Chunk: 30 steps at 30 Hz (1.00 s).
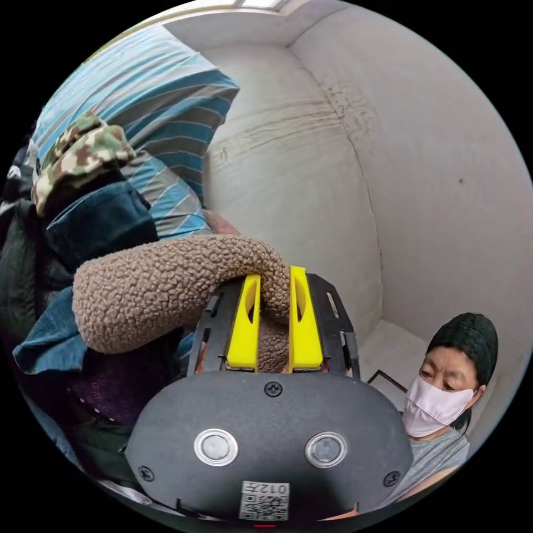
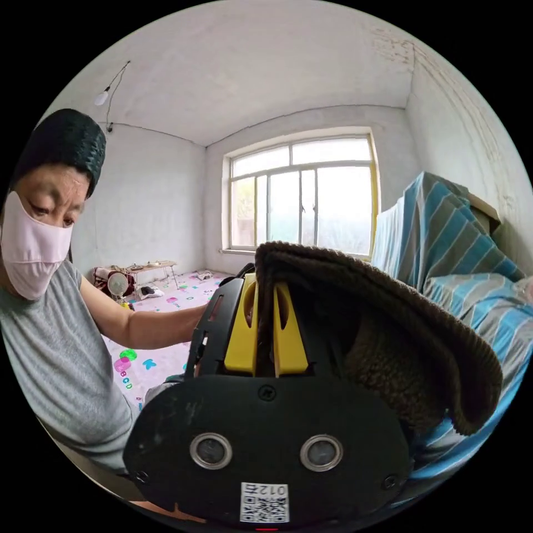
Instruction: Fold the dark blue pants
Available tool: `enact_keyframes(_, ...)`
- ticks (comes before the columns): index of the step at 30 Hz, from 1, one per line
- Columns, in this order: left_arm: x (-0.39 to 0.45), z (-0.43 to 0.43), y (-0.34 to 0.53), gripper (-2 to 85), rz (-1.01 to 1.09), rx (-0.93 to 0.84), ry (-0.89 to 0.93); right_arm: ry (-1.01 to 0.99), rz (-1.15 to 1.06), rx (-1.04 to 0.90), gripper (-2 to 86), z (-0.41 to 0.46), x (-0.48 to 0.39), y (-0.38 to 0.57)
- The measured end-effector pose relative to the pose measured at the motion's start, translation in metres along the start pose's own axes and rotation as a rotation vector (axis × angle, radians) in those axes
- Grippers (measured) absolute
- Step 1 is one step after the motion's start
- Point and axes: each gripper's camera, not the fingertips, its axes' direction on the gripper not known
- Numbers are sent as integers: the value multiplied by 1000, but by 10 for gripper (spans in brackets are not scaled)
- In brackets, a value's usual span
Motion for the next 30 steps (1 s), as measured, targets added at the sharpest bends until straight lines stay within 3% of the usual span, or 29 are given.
enact_keyframes(6,126,-83,32,102,154,88,-181,-191,-21,32,35,3,-85,-92)
enact_keyframes(12,233,-134,83,107,276,61,-466,-326,260,98,52,8,-113,-110)
enact_keyframes(16,204,-140,118,102,199,-84,-749,-248,525,-49,67,68,-58,-9)
enact_keyframes(19,101,-157,151,92,-78,-257,-865,-297,867,-262,78,150,24,147)
enact_keyframes(20,61,-173,174,86,-228,-272,-881,-298,941,-289,78,160,37,183)
enact_keyframes(22,35,-200,214,71,-304,-173,-866,-255,1117,-271,54,157,64,302)
enact_keyframes(26,44,-231,295,57,-266,-79,-889,-111,1129,-236,38,98,68,378)
enact_keyframes(30,62,-239,367,58,-248,-116,-1011,-28,899,-392,48,57,36,392)
